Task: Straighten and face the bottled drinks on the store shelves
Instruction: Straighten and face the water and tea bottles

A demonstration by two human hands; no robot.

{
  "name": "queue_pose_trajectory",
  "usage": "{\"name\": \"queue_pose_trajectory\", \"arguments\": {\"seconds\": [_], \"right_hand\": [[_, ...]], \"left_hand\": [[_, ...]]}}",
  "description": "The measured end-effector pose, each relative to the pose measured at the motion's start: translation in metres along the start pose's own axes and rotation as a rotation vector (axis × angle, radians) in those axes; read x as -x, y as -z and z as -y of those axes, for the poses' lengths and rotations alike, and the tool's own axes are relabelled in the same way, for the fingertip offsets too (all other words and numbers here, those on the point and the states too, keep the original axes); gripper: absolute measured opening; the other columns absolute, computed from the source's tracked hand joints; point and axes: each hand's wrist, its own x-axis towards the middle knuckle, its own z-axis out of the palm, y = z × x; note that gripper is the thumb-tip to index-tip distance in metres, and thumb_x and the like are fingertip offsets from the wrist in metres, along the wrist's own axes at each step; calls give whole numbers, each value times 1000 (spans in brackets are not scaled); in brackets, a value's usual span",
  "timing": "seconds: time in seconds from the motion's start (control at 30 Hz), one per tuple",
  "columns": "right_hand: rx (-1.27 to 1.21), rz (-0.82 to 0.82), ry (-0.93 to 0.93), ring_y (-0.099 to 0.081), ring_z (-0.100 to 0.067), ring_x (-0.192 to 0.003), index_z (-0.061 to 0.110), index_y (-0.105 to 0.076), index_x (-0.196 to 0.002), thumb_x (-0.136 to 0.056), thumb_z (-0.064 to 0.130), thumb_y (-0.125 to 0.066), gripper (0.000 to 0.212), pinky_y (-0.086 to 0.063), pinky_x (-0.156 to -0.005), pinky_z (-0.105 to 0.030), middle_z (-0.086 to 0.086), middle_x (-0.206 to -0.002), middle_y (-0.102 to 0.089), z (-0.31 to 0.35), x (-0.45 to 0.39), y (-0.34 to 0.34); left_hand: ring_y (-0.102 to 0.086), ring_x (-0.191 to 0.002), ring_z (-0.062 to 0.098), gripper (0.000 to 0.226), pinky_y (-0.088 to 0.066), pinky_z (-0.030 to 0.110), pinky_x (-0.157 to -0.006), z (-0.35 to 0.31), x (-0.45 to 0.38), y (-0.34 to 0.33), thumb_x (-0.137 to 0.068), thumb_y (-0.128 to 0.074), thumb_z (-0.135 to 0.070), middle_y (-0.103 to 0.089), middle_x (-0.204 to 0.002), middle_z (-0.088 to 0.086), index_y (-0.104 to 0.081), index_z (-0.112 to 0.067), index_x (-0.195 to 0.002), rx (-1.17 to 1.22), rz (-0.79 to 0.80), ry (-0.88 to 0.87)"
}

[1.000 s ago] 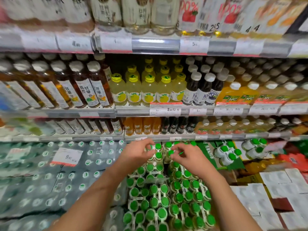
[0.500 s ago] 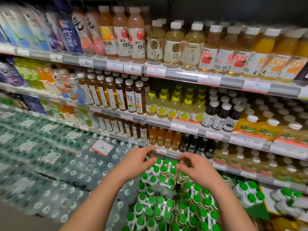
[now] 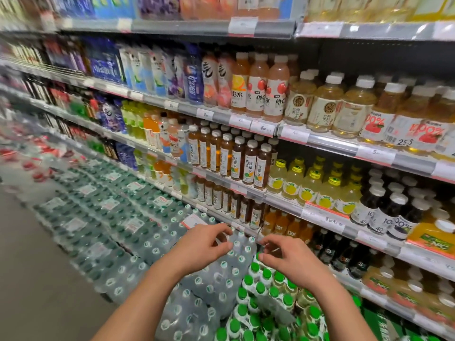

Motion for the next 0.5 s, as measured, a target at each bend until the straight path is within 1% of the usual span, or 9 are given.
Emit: {"name": "queue_pose_trajectory", "arguments": {"seconds": [0.1, 0.27, 0.4, 0.5], "right_hand": [[23, 7, 11, -65, 2, -91, 37, -66, -118, -89, 52, -68, 32, -55, -87, -29, 17, -102, -69, 26, -16, -11], [67, 20, 0, -64, 2, -91, 37, -64, -120, -90, 52, -68, 34, -52, -83, -24, 16, -104, -70, 81, -43, -32], [67, 30, -26, -65, -2, -93, 36, -63, -125, -90, 50, -68, 38, -54, -87, -29, 15, -105, -71, 126, -58, -58], [46, 31, -67, -68, -1, -89, 37, -62, -125, -90, 50, -68, 37, -58, -85, -31, 16, -101, -70, 151, -66, -78]], "left_hand": [[-67, -93, 5, 34, -55, 36, -88, 24, 11, 19, -95, -61, -46, -68, -109, -16, -61, -34, -127, 15, 1, 14], [-67, -92, 1, 35, -57, 35, -86, 67, 24, 62, -95, -60, -50, -69, -107, -16, -61, -35, -127, 3, 33, -16], [-66, -93, 1, 35, -55, 34, -90, 106, 29, 99, -95, -59, -52, -68, -108, -17, -60, -36, -127, -33, 57, -69], [-65, -95, 0, 35, -54, 29, -88, 134, 32, 122, -95, -60, -52, -67, -109, -15, -59, -37, -127, -24, 90, -97]]}}
